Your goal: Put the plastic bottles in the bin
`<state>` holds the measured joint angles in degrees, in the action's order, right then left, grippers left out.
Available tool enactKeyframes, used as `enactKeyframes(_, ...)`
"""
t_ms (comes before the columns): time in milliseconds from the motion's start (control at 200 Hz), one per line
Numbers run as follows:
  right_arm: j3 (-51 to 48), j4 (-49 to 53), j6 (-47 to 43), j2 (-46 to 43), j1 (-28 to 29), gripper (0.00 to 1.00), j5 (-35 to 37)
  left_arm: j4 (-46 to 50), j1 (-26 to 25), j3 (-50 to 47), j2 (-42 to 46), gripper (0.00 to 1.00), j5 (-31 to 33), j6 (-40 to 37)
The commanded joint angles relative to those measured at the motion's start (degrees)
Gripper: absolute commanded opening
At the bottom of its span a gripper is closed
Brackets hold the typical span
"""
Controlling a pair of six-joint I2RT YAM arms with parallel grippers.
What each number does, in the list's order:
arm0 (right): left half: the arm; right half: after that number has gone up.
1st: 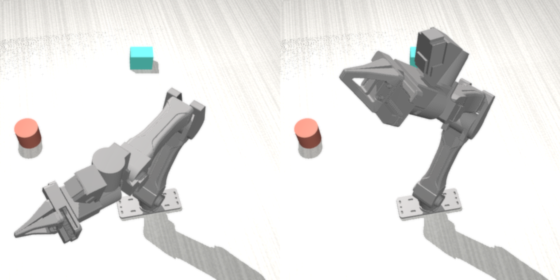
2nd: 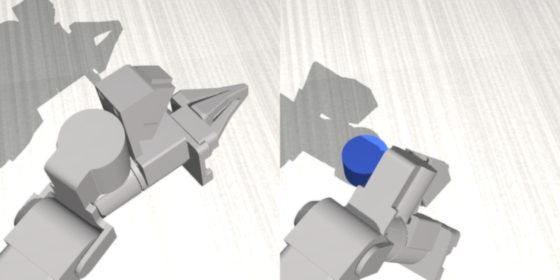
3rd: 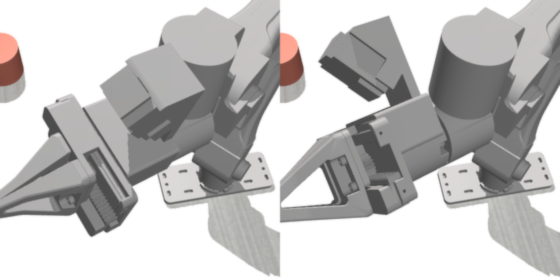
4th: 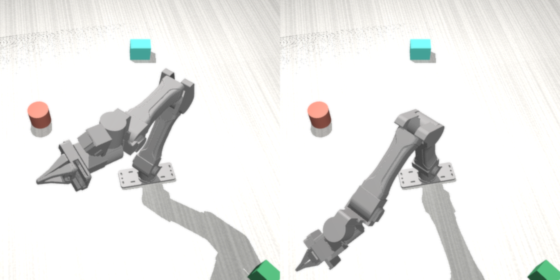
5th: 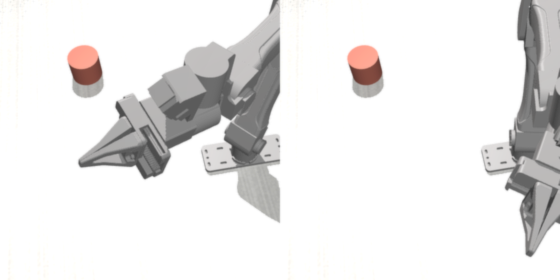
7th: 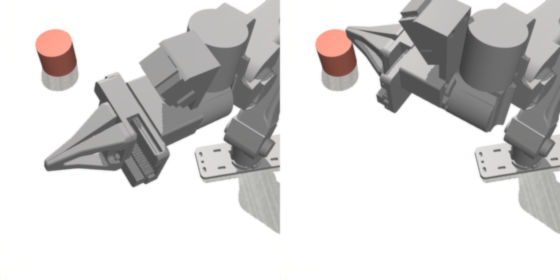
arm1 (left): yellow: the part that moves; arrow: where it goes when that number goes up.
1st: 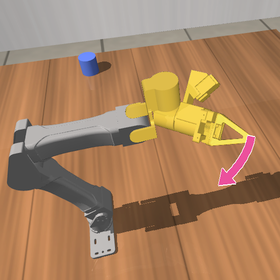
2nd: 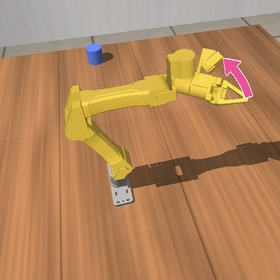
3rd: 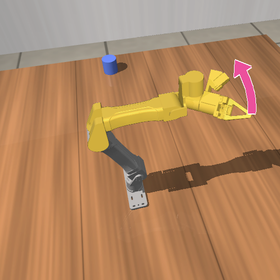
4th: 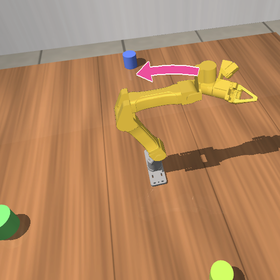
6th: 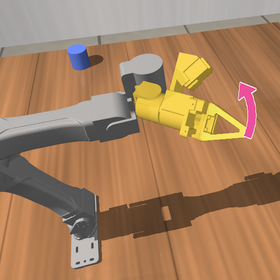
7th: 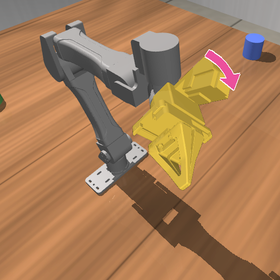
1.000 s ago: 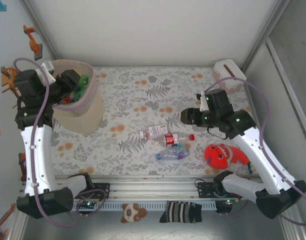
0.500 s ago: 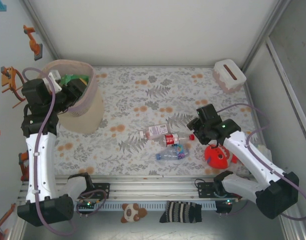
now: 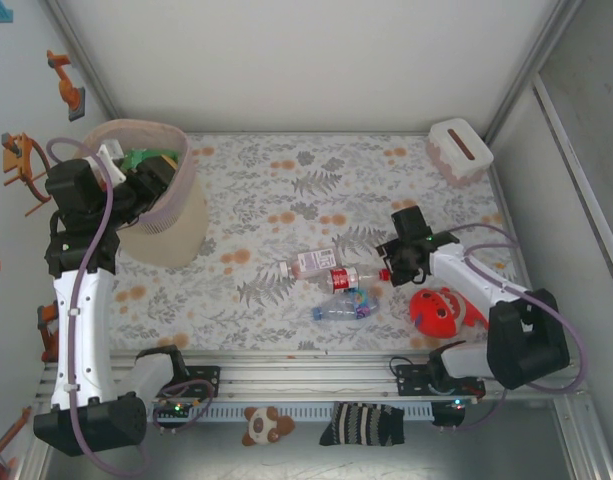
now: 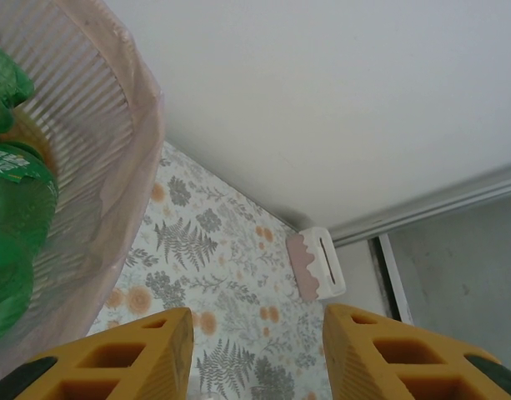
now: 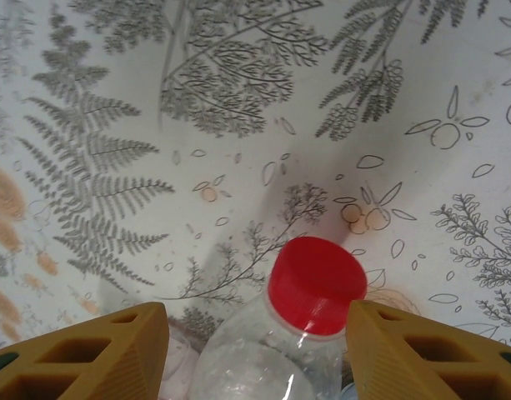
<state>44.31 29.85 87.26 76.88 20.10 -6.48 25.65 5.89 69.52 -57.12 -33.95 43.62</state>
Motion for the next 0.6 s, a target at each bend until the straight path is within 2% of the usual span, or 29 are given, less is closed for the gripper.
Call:
enactKeyframes(0,-2.0,-3.2,3.3,0.7,-0.8,0.58,-1.5,-1.6,-0.5,-0.5,0.6,0.45,-0.9,0.7)
enactKeyframes(225,-4.3,-7.7,4.3,3.6,-2.7,0.56,-3.1,-1.8,-1.5,-0.2,0.3,0.44,-0.6,1.1)
enactKeyframes(596,-6.2,-14.3,6.5,8.2,-4.5,0.47,-6.4,-1.9,-2.7,0.9,0.1,0.44,0.3,1.2)
